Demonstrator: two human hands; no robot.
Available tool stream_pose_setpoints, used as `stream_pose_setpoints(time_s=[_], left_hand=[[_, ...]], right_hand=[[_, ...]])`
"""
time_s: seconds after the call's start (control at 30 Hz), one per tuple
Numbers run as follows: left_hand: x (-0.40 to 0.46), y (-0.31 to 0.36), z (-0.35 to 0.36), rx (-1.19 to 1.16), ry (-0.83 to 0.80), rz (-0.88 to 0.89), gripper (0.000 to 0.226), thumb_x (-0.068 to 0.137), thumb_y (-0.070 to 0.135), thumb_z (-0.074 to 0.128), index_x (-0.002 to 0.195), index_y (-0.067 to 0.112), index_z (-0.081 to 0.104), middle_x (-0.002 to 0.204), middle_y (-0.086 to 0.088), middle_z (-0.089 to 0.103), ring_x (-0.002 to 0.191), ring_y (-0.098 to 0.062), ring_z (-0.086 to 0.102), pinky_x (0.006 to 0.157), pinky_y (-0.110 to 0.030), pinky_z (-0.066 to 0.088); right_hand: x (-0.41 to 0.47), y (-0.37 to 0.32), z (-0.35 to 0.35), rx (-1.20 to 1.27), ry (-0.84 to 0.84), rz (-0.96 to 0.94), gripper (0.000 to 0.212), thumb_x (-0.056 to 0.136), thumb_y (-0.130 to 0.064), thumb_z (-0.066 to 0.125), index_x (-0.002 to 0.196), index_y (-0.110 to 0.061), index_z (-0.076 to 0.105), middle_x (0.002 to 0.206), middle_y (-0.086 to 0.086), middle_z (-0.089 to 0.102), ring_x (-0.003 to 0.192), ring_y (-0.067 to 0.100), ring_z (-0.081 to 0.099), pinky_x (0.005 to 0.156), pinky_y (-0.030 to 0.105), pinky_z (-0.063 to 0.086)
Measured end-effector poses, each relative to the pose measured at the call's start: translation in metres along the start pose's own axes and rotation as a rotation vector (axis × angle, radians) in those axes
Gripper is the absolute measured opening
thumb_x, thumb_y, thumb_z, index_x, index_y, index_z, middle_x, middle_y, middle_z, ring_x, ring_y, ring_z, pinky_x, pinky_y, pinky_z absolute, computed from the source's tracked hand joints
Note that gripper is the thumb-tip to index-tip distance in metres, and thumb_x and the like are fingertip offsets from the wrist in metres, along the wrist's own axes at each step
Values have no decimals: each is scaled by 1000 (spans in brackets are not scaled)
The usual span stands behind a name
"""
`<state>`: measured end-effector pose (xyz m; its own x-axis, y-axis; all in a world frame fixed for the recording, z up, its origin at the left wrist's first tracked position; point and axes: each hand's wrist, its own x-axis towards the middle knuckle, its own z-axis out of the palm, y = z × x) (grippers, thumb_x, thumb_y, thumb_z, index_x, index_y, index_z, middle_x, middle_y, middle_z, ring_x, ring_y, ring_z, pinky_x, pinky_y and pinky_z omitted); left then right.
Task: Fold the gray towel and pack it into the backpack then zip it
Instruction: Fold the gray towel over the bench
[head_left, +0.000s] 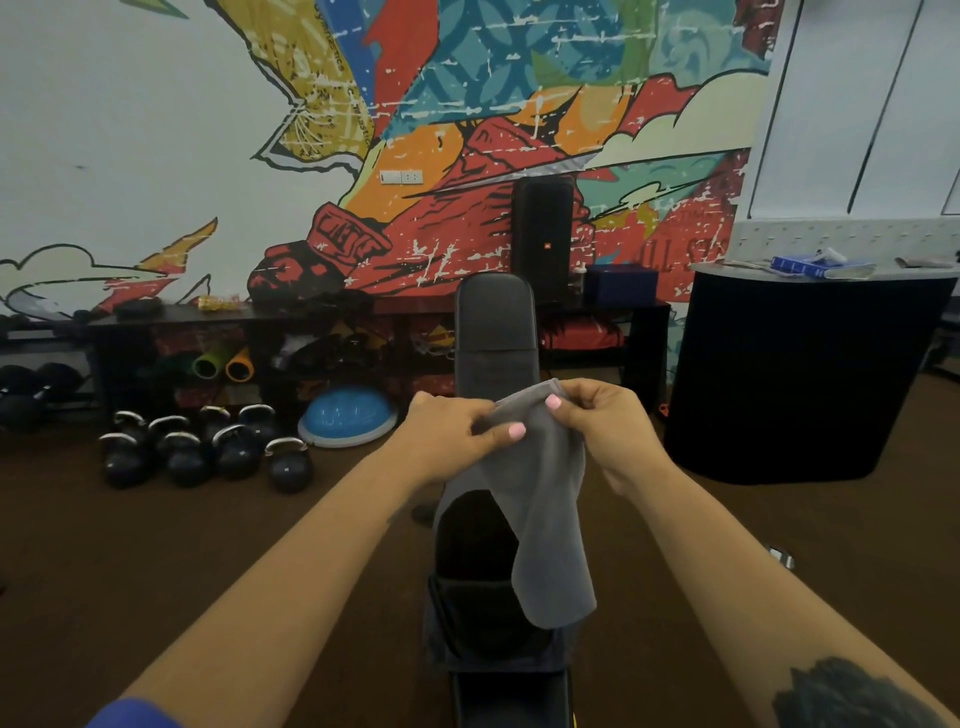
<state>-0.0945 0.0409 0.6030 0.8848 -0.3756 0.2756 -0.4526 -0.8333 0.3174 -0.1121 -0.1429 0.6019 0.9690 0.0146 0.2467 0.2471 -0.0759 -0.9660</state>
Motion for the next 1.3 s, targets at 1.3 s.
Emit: stream_pose_setpoints(time_s=[1.3], left_hand=[[13, 2, -11, -1049, 187, -195, 17, 81, 13, 70, 97, 18, 65, 99, -2, 69, 98, -21, 65, 83, -32, 55]], right_hand=[[13, -11, -27, -52, -53, -38, 25, 82, -6, 68, 91, -21, 50, 97, 4, 59, 89, 19, 59, 74, 28, 50]])
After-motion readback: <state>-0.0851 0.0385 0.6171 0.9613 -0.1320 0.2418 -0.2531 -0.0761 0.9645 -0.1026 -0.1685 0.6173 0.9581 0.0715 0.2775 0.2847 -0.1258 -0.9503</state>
